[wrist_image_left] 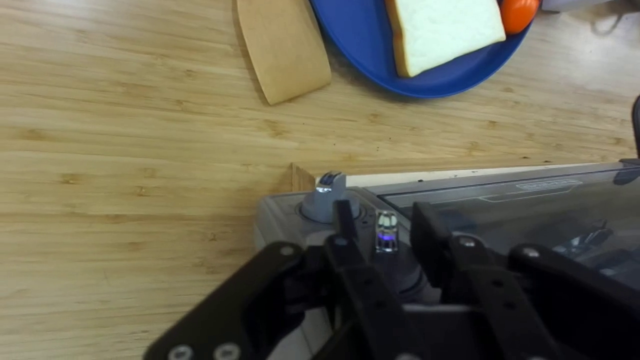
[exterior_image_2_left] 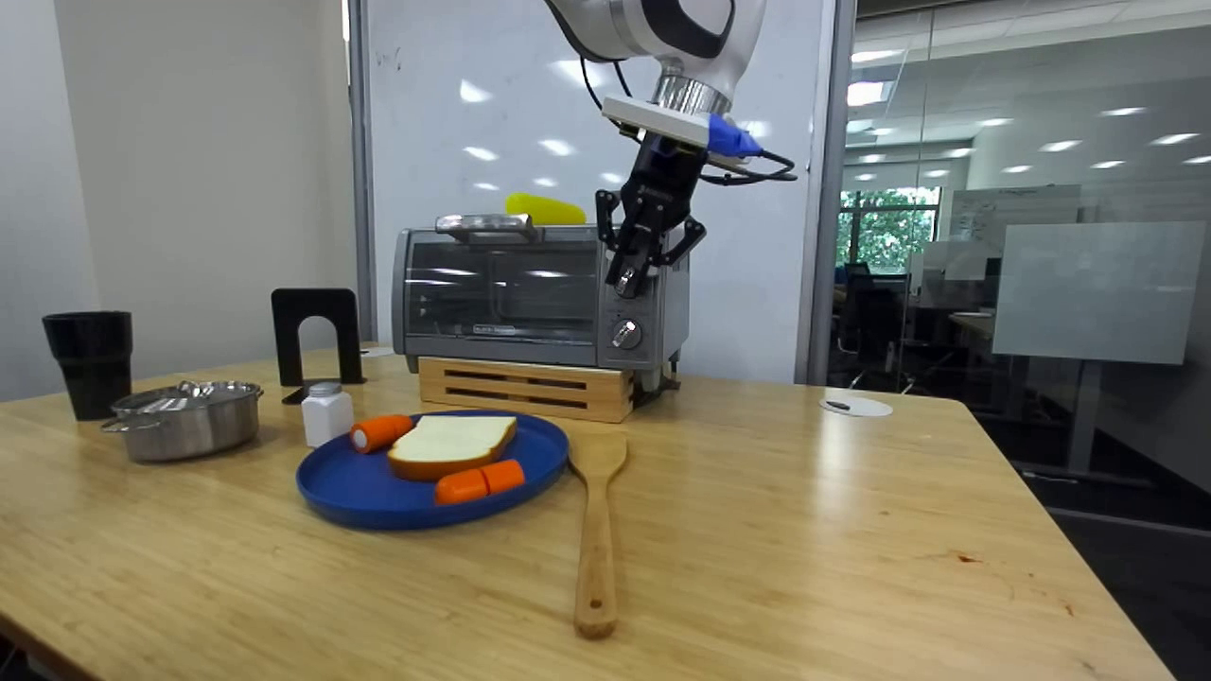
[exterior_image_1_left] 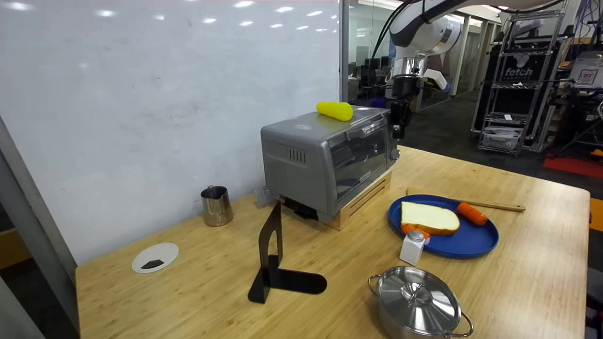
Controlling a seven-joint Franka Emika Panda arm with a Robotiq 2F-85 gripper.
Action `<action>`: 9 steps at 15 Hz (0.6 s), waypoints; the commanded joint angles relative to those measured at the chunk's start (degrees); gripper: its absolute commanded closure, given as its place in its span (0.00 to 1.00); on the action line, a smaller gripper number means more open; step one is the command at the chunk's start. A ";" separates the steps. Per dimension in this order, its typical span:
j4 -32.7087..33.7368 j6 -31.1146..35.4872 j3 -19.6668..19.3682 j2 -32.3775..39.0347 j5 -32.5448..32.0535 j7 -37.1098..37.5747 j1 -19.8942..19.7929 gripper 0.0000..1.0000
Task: Twist the upper knob of the microwave to the left
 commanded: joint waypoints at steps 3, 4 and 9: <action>2.16 -0.10 1.53 1.35 -2.00 0.73 -0.58 0.71; 2.15 -0.07 1.59 1.33 -2.22 0.65 -0.56 0.72; 1.67 0.96 1.50 0.84 -6.02 0.62 0.73 0.81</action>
